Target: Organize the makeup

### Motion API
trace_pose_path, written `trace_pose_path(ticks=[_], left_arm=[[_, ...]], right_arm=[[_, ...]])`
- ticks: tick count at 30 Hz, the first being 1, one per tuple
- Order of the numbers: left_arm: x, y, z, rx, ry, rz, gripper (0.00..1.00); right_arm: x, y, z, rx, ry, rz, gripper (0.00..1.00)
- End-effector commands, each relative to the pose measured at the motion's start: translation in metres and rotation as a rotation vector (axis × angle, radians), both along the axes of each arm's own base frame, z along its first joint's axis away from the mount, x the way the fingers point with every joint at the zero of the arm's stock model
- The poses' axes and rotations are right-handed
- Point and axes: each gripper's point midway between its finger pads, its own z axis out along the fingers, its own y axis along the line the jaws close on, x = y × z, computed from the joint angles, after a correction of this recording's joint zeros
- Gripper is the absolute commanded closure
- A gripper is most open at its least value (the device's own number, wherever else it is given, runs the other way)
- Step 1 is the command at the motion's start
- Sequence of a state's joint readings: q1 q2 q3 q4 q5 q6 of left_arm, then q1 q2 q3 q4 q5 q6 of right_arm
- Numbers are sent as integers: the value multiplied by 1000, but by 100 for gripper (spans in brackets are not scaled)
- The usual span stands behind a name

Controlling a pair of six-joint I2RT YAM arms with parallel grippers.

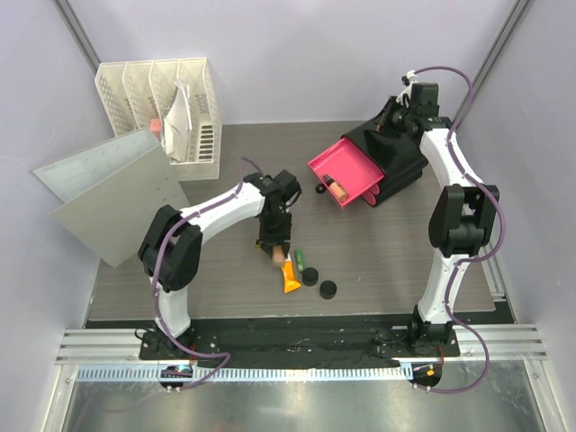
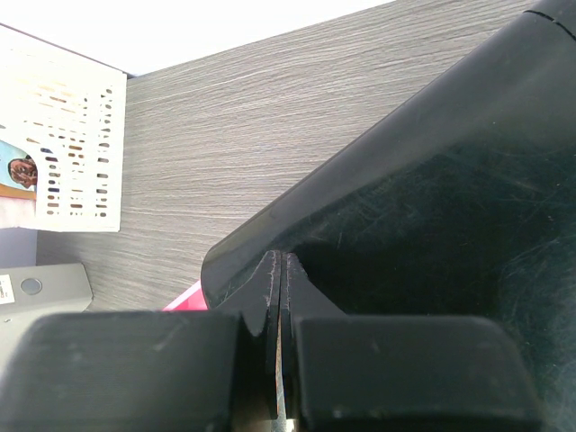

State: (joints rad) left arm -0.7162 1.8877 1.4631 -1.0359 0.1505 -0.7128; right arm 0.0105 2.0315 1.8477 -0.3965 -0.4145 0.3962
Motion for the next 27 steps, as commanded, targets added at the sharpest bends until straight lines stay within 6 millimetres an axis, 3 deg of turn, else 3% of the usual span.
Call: trace_pose_path(ticks=[1,7,8,11,14,17,18,19,21,27], left_arm=[[32,-30,76,-161,-190,-48,100],[80,-93,143,-431,-378,-103,100],[87,-104,142,-466,-378,-107,100],[105,-143,175,-649,-427,-99,100],[122,-175,194,-793,-443,-88,100],[135,-200,201,-894,-428,-81,100],[142,-209,214,-957,-465,-87,100],[146,-216,207,-976,-447,-83,100],[152,-226,216,-1052,-445,-66,100],[181,-229,206,-1073,-469,27,100]], right_arm=[[-42,-9,-93,-61,325,-15,99],[-45,-8,-96,-58,334,-14,99],[-45,-8,-97,-57,337,-12,99],[-45,-8,-97,-55,339,-12,99],[-45,-7,-97,-50,339,-10,99],[-45,-7,-97,-48,340,-10,99],[-46,-7,-97,-48,340,-10,99],[-46,-6,-97,-48,339,-8,99],[-47,-6,-97,-47,342,-6,99],[-50,-6,-99,-47,349,-4,99]])
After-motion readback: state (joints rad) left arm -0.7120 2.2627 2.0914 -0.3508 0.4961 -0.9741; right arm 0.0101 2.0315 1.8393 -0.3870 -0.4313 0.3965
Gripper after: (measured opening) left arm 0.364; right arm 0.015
